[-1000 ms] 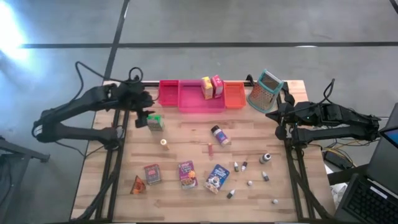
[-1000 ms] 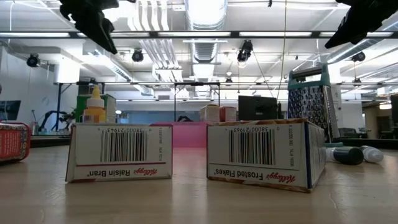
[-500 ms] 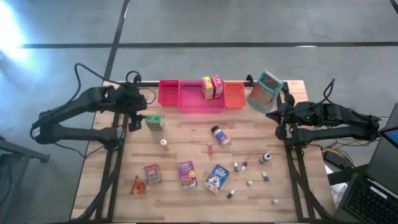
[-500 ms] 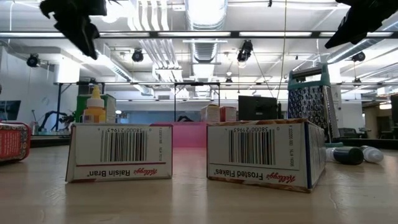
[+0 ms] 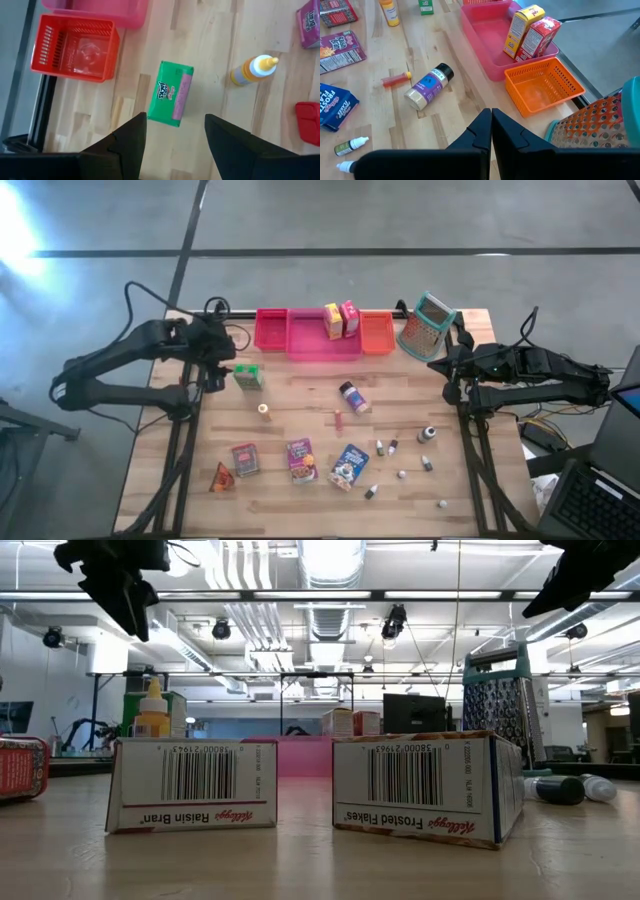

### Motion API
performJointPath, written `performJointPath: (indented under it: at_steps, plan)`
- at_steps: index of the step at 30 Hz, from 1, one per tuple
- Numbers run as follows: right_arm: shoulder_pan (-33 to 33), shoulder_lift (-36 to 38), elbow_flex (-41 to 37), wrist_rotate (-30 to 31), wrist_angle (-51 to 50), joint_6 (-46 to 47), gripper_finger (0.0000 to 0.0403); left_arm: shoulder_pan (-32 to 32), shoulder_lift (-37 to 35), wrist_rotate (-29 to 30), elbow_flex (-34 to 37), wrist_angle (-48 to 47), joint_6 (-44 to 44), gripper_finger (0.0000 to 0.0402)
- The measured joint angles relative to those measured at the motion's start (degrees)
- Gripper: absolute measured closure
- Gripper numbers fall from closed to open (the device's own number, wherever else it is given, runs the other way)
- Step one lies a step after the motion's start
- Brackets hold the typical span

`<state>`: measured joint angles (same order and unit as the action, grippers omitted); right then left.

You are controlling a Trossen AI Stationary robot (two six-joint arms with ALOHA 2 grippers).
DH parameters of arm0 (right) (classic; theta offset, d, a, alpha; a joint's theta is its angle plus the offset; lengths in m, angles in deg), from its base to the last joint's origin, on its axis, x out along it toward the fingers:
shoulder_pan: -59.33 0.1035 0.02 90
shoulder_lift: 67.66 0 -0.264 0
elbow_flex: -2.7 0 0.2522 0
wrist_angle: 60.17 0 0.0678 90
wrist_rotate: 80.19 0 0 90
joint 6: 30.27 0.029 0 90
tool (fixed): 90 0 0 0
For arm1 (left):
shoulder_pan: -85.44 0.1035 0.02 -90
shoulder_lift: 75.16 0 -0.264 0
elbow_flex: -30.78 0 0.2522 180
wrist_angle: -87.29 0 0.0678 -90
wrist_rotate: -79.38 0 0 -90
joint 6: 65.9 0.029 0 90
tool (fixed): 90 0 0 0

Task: Pick & Place Kitchen Items
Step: Put the green cereal box into the pink bin

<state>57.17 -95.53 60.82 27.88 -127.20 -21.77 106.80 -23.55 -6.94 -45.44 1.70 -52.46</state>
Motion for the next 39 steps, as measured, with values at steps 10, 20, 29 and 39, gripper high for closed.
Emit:
performJointPath:
  at_steps: [10, 20, 29, 39]
  plan:
    - [0.0, -0.02, 0.0, 0.0, 0.0, -0.02, 0.0394, -0.11, 5.67, 0.01, 0.0, 0.82, 0.3, 0.0195]
    - [0.0, -0.02, 0.0, -0.01, -0.01, -0.11, 0.0394, -2.79, 13.25, 0.4, 0.0, 0.76, -0.6, 0.0207]
    - [-0.02, -0.02, 0.0, -0.01, -0.01, -0.02, 0.0394, -10.77, 14.6, 2.03, 0.02, -2.14, -0.1, 0.0254]
    - [0.0, -0.02, 0.0, -0.01, -0.01, -0.1, 0.0394, -11.43, 14.32, 2.37, 0.02, -1.66, 0.19, 0.0238]
